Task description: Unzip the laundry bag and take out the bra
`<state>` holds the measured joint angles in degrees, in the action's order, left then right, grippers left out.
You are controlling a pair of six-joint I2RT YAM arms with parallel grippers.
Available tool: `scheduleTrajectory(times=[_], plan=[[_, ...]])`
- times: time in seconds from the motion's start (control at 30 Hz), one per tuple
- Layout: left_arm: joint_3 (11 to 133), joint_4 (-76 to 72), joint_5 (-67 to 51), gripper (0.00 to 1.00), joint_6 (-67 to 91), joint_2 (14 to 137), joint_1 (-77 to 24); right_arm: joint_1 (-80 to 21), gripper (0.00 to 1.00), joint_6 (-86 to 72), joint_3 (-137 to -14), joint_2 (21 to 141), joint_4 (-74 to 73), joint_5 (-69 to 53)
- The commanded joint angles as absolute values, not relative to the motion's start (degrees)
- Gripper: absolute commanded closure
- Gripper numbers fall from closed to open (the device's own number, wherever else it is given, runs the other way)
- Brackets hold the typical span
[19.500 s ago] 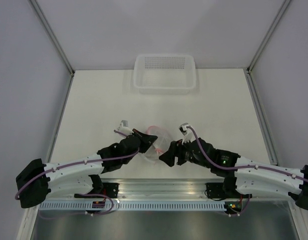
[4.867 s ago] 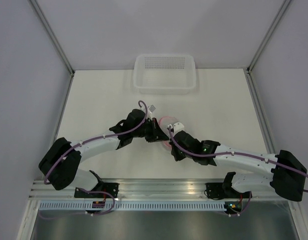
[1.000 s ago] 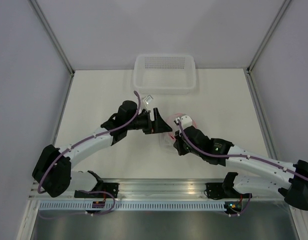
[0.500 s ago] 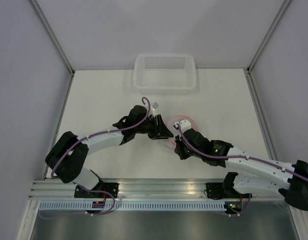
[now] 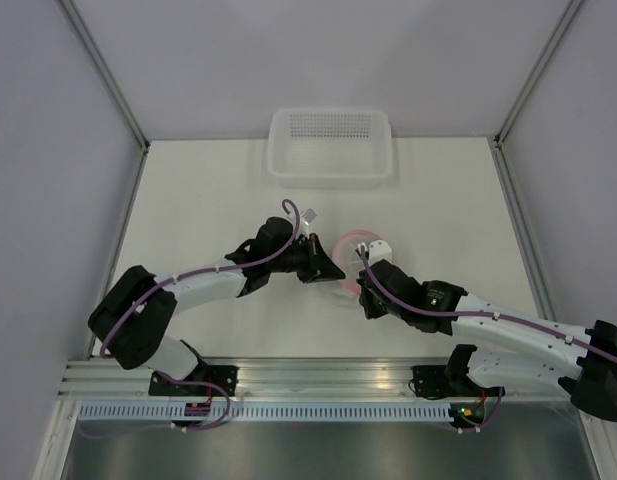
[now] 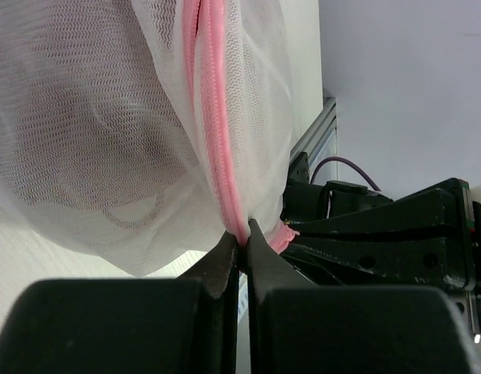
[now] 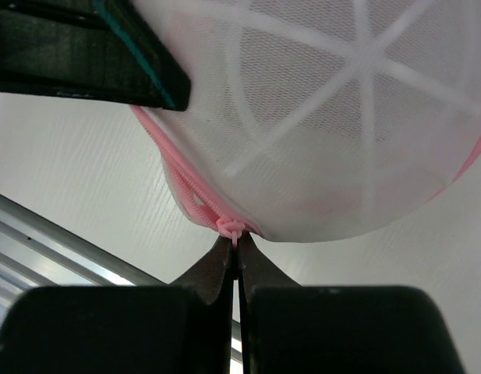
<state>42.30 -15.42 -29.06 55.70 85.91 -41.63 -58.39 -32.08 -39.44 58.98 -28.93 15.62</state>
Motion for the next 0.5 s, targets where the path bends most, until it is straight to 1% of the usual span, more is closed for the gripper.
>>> scheduleTrajectory(times=[0.0, 0.17, 0.4, 0.43, 0.47], plan=[[40.2, -16.6, -26.3, 0.98, 57.0, 81.7, -41.2, -58.3, 1.00, -34.5, -40.1, 59.0, -35.4, 22.4], [37.3, -15.9, -22.4, 0.98, 58.0, 76.0, -41.3, -58.2, 1.00, -36.3, -40.9, 61.0, -38.0, 24.4], [36.8, -14.6, -22.8, 0.98, 59.2, 72.9, -41.6, -58.3, 1.00, -36.6, -41.0, 62.5, -38.7, 26.4], [36.6, -14.4, -22.7, 0.96, 59.3, 72.2, -41.8, -58.2, 1.00, -36.8, -41.2, 63.0, -39.0, 27.1], [36.3, -14.2, -22.3, 0.90, 59.6, 71.7, -42.8, -58.2, 1.00, -37.1, -41.5, 63.3, -39.4, 29.0]])
